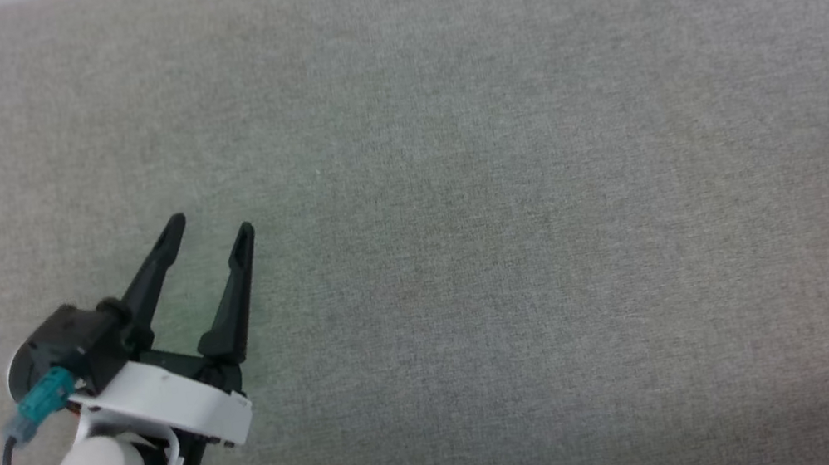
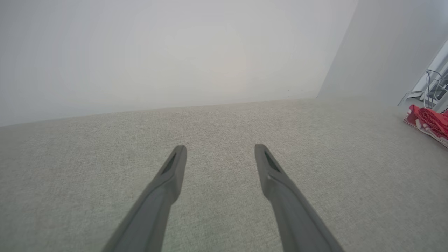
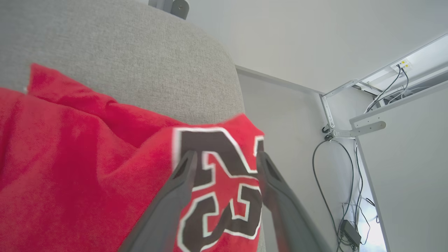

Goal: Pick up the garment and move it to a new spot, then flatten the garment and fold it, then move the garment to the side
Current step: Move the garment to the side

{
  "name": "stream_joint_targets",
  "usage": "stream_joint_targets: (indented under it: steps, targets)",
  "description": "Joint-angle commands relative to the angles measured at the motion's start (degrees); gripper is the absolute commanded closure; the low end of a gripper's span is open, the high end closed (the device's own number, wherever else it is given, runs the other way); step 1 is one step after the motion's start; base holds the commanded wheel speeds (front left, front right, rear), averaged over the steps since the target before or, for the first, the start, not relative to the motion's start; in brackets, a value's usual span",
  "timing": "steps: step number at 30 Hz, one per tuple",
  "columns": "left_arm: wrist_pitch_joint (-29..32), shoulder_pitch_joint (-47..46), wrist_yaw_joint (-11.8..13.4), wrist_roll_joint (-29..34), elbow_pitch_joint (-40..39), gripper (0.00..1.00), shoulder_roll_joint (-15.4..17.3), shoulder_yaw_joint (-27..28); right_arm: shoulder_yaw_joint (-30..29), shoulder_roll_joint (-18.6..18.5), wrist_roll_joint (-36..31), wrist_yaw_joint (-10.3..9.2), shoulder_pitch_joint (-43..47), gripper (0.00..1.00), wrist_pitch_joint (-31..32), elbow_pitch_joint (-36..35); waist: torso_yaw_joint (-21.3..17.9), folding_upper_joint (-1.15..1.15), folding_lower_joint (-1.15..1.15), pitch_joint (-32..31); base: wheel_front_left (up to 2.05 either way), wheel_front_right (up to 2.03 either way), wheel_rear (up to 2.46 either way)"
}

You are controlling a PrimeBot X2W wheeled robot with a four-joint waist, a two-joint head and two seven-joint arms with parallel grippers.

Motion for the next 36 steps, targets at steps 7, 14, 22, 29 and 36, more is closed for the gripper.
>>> stream_joint_targets:
  steps: [7,14,22,29,36]
  targets:
    - [-0.2,3.6,-0.2,0.5,0.1,0.00,0.0,2.2,0.1,2.2,-0.2,-0.12,-1.2,0.00,-2.4,-0.4,-0.6,0.00,0.00,-4.7,0.00,0.00,0.00]
    - [-0.2,7.5,-0.2,1.3,0.4,0.00,-0.8,4.5,1.3,5.2,2.6,-0.11,0.8,0.00,-6.7,-0.8,0.0,0.00,0.00,-10.1,0.00,0.00,0.00]
    - [-0.2,13.0,-0.2,2.4,0.9,0.00,-1.3,7.8,3.9,11.0,4.5,-0.11,5.3,0.00,-14.9,-1.2,1.5,0.00,0.00,-16.2,0.00,0.00,0.00]
    - [-0.2,18.0,-0.2,2.5,1.1,0.00,-1.6,11.3,5.2,16.6,6.2,-0.11,9.7,0.00,-22.3,-1.2,2.3,0.00,0.00,-20.3,0.00,0.00,0.00]
    - [-0.2,22.3,-0.1,3.1,1.4,0.00,-1.8,15.3,6.7,20.9,5.9,-0.11,14.2,0.00,-27.9,-2.1,2.7,0.00,0.00,-22.5,0.00,0.00,0.00]
